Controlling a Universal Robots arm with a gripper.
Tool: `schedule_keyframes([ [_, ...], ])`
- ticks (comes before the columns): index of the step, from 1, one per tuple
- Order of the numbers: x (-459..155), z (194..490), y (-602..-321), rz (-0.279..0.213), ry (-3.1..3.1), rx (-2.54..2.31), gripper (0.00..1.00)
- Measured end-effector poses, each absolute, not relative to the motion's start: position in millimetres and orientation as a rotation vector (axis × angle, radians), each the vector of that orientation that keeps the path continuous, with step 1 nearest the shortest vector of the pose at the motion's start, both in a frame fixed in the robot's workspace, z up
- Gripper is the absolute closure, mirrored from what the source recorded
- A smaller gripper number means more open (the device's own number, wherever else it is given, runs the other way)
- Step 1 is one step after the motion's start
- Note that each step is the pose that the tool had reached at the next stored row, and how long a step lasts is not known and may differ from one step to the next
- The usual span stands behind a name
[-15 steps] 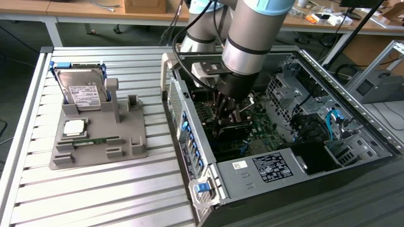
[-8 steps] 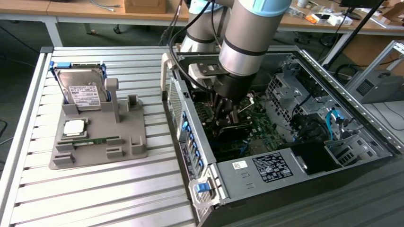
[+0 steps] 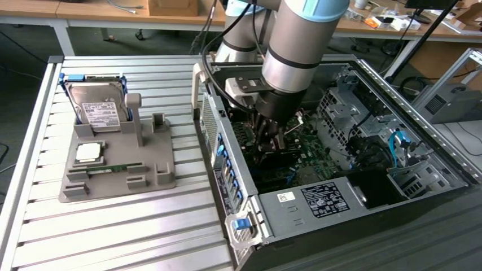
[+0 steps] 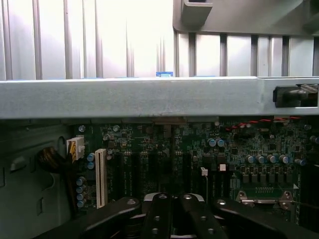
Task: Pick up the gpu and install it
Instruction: 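Press down on the gpu until it lock into place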
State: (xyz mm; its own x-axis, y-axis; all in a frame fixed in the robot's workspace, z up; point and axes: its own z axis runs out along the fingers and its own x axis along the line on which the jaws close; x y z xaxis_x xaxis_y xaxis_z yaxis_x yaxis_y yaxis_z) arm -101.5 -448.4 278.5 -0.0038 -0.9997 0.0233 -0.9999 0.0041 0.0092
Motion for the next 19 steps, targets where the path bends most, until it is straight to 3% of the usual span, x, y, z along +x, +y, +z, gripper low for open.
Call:
schedule_keyframes([
  [19, -101.2, 276.4, -452.7, 0.015, -2.210, 2.201, 0.89],
])
